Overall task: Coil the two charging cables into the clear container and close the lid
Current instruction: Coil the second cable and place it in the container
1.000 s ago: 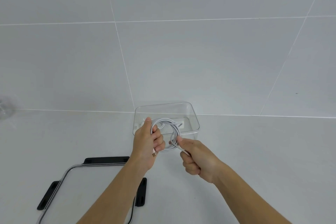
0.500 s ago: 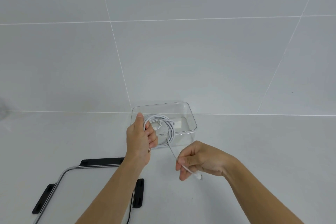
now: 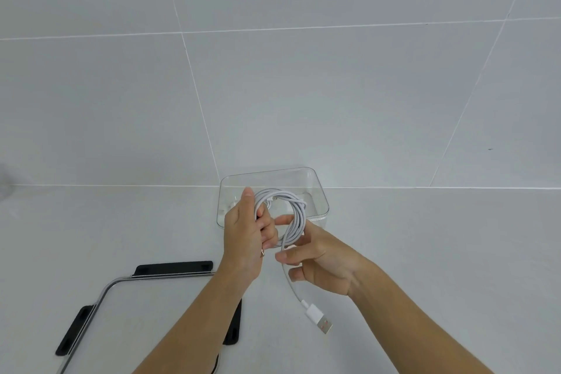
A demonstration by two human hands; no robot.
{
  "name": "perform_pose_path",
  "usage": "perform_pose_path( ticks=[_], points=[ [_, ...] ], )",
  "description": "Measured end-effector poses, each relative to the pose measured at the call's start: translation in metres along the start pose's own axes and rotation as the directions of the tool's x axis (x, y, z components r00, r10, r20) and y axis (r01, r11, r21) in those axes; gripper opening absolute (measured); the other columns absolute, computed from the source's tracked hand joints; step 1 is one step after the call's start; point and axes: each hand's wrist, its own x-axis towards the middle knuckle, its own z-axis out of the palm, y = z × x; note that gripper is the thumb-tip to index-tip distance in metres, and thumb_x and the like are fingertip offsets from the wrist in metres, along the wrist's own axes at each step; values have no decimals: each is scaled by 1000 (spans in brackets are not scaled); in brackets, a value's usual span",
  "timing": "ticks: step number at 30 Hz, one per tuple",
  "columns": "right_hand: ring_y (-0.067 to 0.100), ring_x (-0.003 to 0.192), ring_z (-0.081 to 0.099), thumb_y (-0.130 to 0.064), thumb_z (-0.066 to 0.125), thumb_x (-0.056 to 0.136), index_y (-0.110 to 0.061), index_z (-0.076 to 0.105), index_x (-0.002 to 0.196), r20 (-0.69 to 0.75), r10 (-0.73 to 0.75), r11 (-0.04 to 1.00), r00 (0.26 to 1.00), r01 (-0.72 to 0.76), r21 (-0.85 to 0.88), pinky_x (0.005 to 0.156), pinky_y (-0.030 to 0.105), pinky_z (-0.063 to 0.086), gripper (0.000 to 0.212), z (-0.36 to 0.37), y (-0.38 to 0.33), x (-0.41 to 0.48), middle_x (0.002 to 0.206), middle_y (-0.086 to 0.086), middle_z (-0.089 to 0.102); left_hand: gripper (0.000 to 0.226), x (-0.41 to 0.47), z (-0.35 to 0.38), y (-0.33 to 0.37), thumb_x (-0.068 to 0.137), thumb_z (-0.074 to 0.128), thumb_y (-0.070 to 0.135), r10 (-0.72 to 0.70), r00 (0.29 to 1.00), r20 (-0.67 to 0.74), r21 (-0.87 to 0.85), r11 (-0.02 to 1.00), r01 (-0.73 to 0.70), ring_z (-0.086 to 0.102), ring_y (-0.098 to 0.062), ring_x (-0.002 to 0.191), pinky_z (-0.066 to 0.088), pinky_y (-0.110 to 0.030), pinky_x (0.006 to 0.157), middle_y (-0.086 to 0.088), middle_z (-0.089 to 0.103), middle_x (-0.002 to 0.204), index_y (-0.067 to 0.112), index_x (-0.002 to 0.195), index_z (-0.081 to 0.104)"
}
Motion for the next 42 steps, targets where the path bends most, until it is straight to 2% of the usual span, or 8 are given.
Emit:
perform_pose_path(
  ticks=[5,12,15,19,24,29,34,42],
  points=[
    [10,55,46,-4,63,83,-9,62,79,-119,-108,985,987,123,119,44,18,37,6,-2,9,5,85,16,58,48,-2,2,-4,99,34,34,-46,999,-2,17,999,46,25,-11,36,30,-22,38,2,26,44,14,55,32],
    [15,36,50,-3,52,92,-2,54,72,-370,-202,974,907,149,-168,39,23,41,20,-2,8,6,52,10,54,48,1,-1,-13,100,34,31,-113,993,38,145,984,106,46,-13,42,42,-30,57,-1,46,44,7,61,50],
    [19,35,44,-1,43,93,-5,48,74,-439,-237,955,866,126,-267,35,24,36,20,-3,10,9,47,8,49,45,2,-4,-15,100,35,29,-148,989,19,196,970,141,57,-15,52,51,-23,55,-4,58,53,6,69,59],
    [13,28,33,1,36,92,-8,42,80,-478,-209,934,853,29,-356,31,20,25,16,-8,10,12,41,5,42,44,6,-11,-10,100,34,25,-229,973,28,342,917,206,61,-17,71,53,-30,72,-6,64,70,7,72,63],
    [15,34,37,4,36,91,-8,43,87,-467,-147,966,872,25,-258,31,18,25,14,-12,12,14,55,9,43,44,9,-22,-1,99,36,36,-394,911,121,429,849,310,57,-19,76,52,-33,64,-6,62,82,8,79,65],
    [14,34,38,5,35,89,-8,42,85,-482,-129,962,867,-8,-272,30,18,24,15,-16,17,16,61,10,42,50,13,-32,-1,96,38,46,-440,885,150,583,763,280,42,-14,66,38,-23,53,-2,53,78,8,89,70],
    [14,35,38,5,35,89,-8,42,88,-481,-116,965,869,-16,-261,30,17,23,16,-19,17,16,65,10,42,26,17,-43,1,97,44,20,-484,858,171,371,838,399,40,-9,46,30,-18,41,-7,49,71,2,86,59],
    [14,36,38,2,33,92,-9,44,91,-472,-117,948,874,-44,-316,32,17,21,15,-23,23,15,65,8,43,17,19,-55,9,90,53,3,-452,875,175,494,809,319,34,-8,46,27,-18,41,-1,40,59,1,82,67]
  ],
)
